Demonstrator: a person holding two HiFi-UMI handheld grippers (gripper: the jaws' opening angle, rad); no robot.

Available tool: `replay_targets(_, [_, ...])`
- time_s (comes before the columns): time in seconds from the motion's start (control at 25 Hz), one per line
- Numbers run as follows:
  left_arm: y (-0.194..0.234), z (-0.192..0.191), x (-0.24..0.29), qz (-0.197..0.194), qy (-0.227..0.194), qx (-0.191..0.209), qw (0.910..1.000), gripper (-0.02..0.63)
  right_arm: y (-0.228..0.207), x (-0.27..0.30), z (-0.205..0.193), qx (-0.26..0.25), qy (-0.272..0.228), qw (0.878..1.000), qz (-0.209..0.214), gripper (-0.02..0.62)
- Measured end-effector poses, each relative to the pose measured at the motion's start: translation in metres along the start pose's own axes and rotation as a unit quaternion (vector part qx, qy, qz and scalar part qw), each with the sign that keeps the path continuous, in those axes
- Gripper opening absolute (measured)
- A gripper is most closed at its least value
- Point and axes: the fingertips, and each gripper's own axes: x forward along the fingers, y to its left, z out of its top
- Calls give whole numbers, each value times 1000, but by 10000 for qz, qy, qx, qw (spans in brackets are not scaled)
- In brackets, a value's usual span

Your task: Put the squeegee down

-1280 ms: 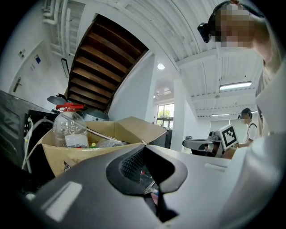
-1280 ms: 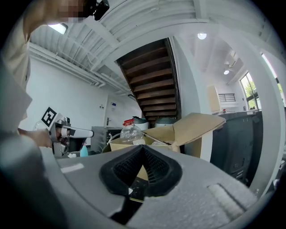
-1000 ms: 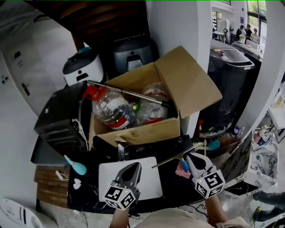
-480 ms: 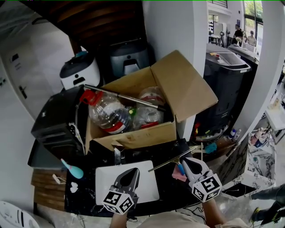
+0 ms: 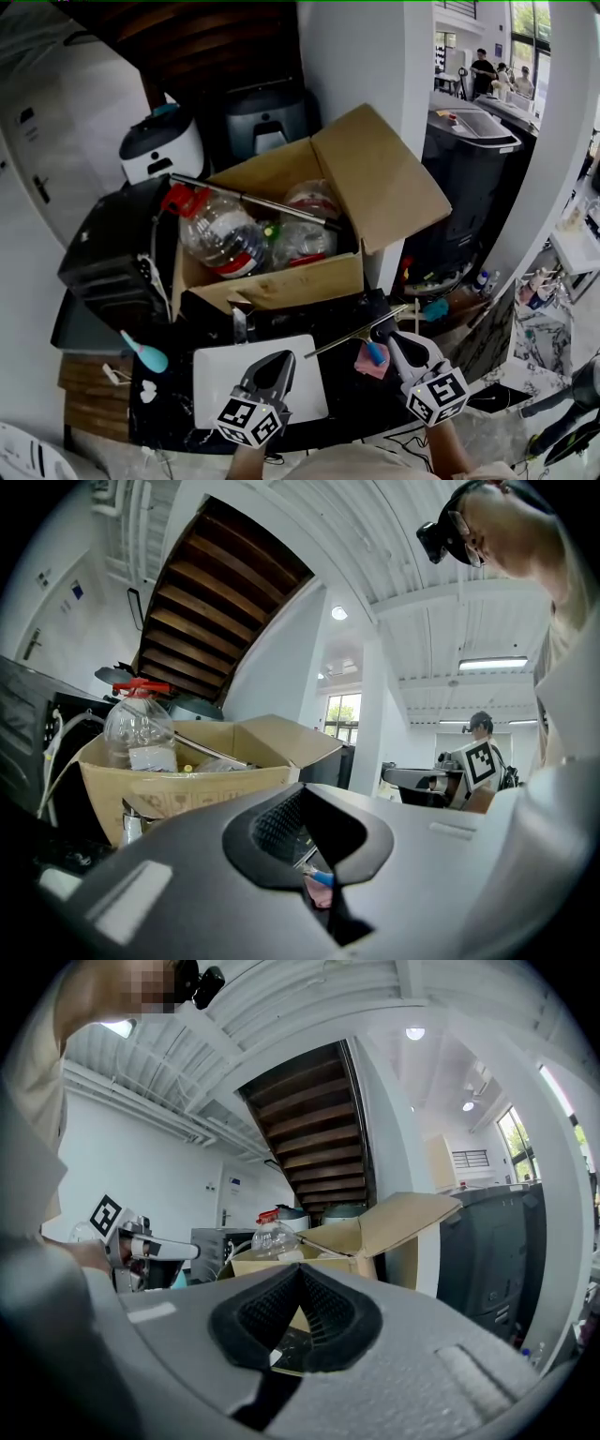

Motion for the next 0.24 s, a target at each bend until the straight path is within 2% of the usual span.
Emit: replay_targets(0.24, [1,-6,-2,28,3,-54,10000,14,2,-2,-9,36,96,9999,8,2])
